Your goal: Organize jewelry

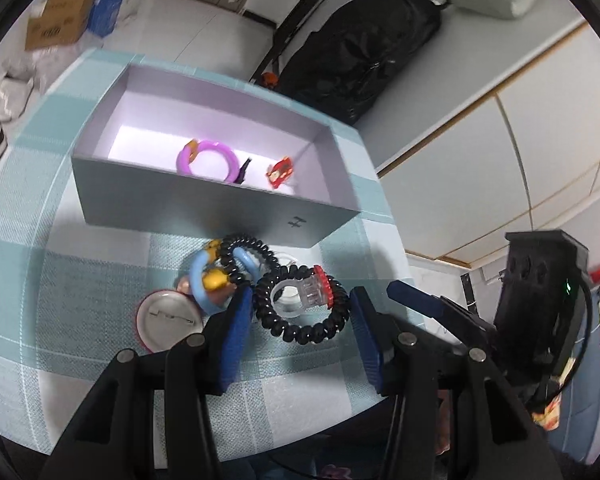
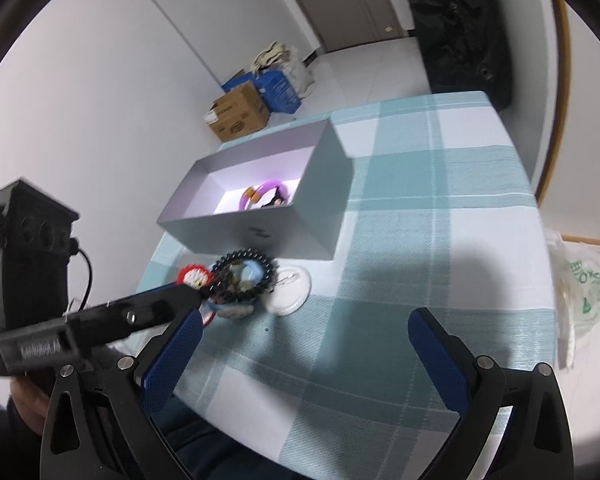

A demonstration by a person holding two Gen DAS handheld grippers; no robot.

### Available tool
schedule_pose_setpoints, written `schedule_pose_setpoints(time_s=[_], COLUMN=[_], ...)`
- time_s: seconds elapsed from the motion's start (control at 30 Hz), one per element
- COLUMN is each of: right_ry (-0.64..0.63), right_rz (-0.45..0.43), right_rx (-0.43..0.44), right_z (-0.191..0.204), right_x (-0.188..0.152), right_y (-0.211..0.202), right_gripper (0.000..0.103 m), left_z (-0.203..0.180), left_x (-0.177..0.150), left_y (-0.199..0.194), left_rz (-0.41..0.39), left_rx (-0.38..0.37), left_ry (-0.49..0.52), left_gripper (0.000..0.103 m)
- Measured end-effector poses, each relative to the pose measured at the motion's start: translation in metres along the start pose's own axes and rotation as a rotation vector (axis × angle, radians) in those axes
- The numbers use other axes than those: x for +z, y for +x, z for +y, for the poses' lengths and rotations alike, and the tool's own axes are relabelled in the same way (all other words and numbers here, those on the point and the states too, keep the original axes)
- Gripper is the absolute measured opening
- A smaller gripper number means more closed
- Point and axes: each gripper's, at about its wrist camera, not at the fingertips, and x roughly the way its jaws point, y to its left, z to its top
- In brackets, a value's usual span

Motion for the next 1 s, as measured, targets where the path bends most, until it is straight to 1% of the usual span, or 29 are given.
schedule_pose_setpoints(time_s=[0.1, 0.17, 0.23, 0.3, 0.33, 0.37, 0.4, 0.5, 0.53, 0.67, 0.73, 0.77, 0.83, 0.9, 0.93, 0.97, 1.0], right_ry=[-0.024, -0.033, -0.037, -0.055, -0.068, -0.081, -0.097, -0.128, -0.134, -0.148, -0.153, -0.161, -0.17, -0.188, -0.19, -0.188, -0.184], right_rz=[0.017, 0.023, 0.036, 0.049, 0.057, 0.064, 0.071, 0.096, 0.105, 0.131, 0.133, 0.132, 0.13, 0.13, 0.127, 0.124, 0.121], right_rx=[-0.007, -0.017, -0.012, -0.02, -0.024, -0.028, -0.033, -0.035, -0.036, -0.037, -0.036, -0.05, -0.061, -0.091, -0.101, -0.107, -0.111], right_z=[0.005, 0.006, 0.006, 0.008, 0.01, 0.012, 0.015, 0.021, 0.022, 0.023, 0.024, 0.023, 0.023, 0.023, 0.023, 0.022, 0.021], right_x=[-0.002, -0.002, -0.004, -0.006, -0.007, -0.008, -0.01, -0.014, -0.015, -0.019, -0.019, -0.02, -0.022, -0.022, -0.022, -0.022, -0.022], right_y=[0.004, 0.006, 0.008, 0.01, 0.011, 0.012, 0.014, 0.019, 0.021, 0.027, 0.027, 0.026, 0.026, 0.026, 0.027, 0.026, 0.026], right_gripper=[0.103, 0.103, 0.103, 0.103, 0.103, 0.103, 0.103, 0.103, 0.103, 0.103, 0.102, 0.102, 0.102, 0.1, 0.097, 0.096, 0.094], left_z=[0.002, 0.003, 0.006, 0.007, 0.006, 0.005, 0.003, -0.001, 0.0, 0.005, 0.01, 0.013, 0.017, 0.021, 0.022, 0.023, 0.023], left_x=[0.001, 0.002, 0.004, 0.006, 0.007, 0.008, 0.008, 0.007, 0.007, 0.009, 0.01, 0.008, 0.01, 0.006, 0.005, 0.002, -0.001], left_y=[0.008, 0.008, 0.004, 0.002, 0.0, -0.001, -0.004, -0.004, -0.005, -0.015, -0.023, -0.029, -0.03, -0.033, -0.032, -0.031, -0.029], left_rz=[0.048, 0.055, 0.055, 0.066, 0.072, 0.067, 0.054, 0.069, 0.067, 0.023, -0.007, -0.032, -0.052, -0.07, -0.062, -0.05, -0.032], left_rx=[-0.028, -0.04, -0.108, -0.145, -0.14, -0.124, -0.103, -0.12, -0.114, -0.069, -0.005, 0.044, 0.162, 0.218, 0.268, 0.286, 0.285], left_ry=[-0.027, -0.041, -0.079, -0.098, -0.098, -0.094, -0.081, -0.068, -0.064, -0.071, -0.073, -0.07, -0.054, -0.034, -0.02, -0.01, 0.008], left_gripper=[0.045, 0.045, 0.045, 0.051, 0.062, 0.069, 0.07, 0.072, 0.072, 0.072, 0.072, 0.072, 0.072, 0.072, 0.072, 0.072, 0.072])
